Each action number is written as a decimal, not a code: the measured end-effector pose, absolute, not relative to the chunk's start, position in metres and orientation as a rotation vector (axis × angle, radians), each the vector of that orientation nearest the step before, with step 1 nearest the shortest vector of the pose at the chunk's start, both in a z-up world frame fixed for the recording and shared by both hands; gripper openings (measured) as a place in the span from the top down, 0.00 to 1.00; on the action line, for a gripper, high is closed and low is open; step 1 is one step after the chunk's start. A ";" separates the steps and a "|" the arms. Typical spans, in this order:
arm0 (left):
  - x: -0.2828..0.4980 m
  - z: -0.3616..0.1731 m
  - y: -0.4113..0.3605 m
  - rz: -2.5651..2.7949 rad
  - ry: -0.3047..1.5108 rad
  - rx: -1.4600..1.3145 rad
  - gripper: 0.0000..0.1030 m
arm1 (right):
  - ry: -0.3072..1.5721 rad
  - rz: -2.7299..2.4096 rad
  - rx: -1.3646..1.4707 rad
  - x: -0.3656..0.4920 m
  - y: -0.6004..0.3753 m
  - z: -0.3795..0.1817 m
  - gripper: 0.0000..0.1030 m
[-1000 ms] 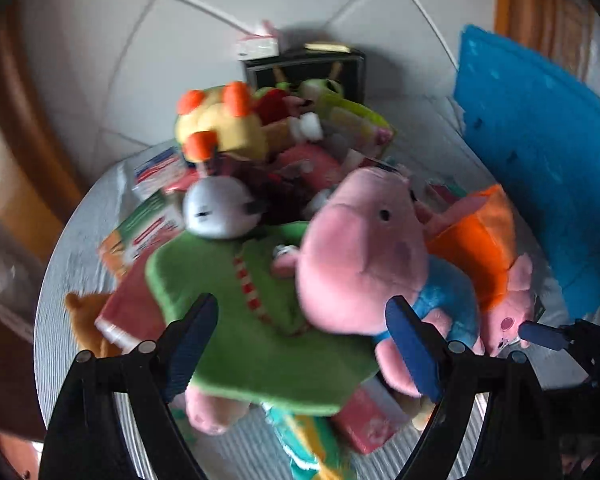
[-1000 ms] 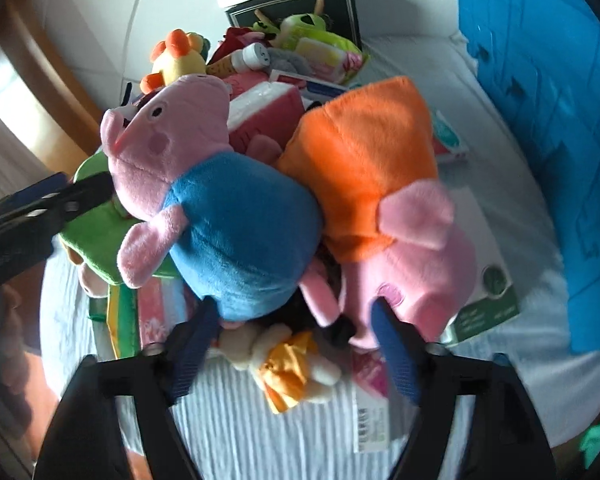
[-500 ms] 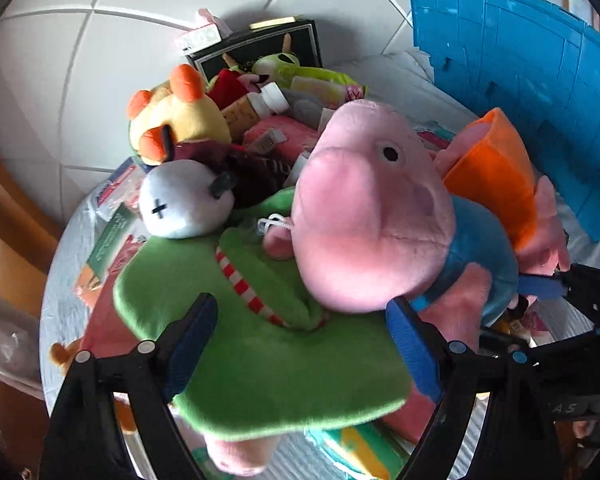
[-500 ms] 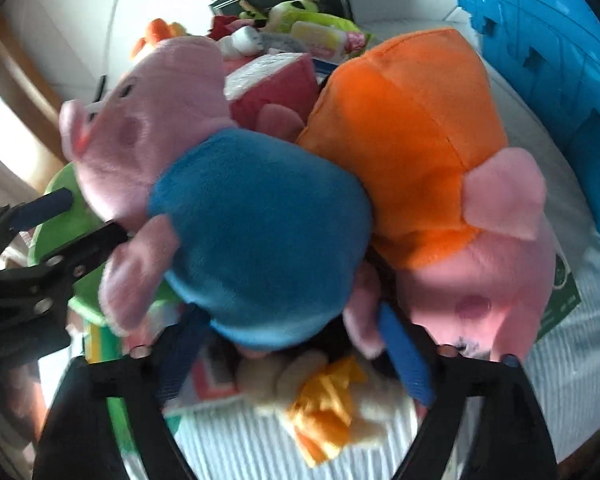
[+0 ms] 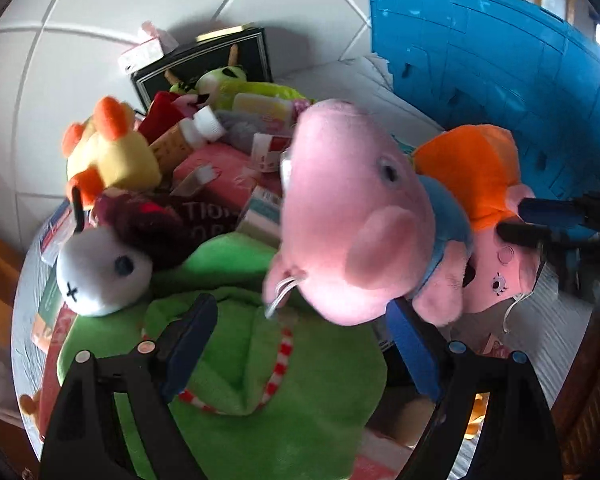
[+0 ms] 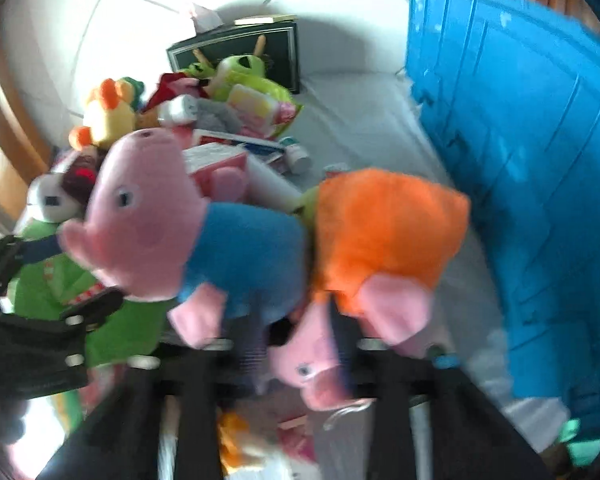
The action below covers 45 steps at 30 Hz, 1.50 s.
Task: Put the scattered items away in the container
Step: 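Grasp the blue-shirted pink pig plush with both tools together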
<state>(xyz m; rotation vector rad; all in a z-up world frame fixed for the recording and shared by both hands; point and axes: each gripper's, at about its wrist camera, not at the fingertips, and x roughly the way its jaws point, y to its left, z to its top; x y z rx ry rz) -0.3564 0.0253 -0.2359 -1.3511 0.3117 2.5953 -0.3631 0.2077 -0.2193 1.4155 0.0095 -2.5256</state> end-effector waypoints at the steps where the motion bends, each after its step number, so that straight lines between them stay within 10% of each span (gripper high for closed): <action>1: -0.356 -0.236 0.027 2.597 0.325 -1.353 0.16 | -0.006 -2.512 1.419 -0.361 0.208 -0.222 0.27; 16: -0.331 -0.175 0.026 2.813 0.039 -1.249 0.16 | -0.097 -2.418 1.360 -0.374 0.230 -0.219 0.37; 28: -0.360 -0.250 0.047 2.915 -0.161 -1.651 0.15 | -0.033 -2.121 1.389 -0.433 0.227 -0.239 0.46; 35: -0.366 -0.248 0.056 2.904 0.006 -1.605 0.14 | -0.048 -2.010 1.402 -0.440 0.209 -0.255 0.24; 45: -0.370 -0.251 0.046 2.781 0.021 -1.575 0.15 | -0.029 -2.014 1.421 -0.449 0.195 -0.256 0.23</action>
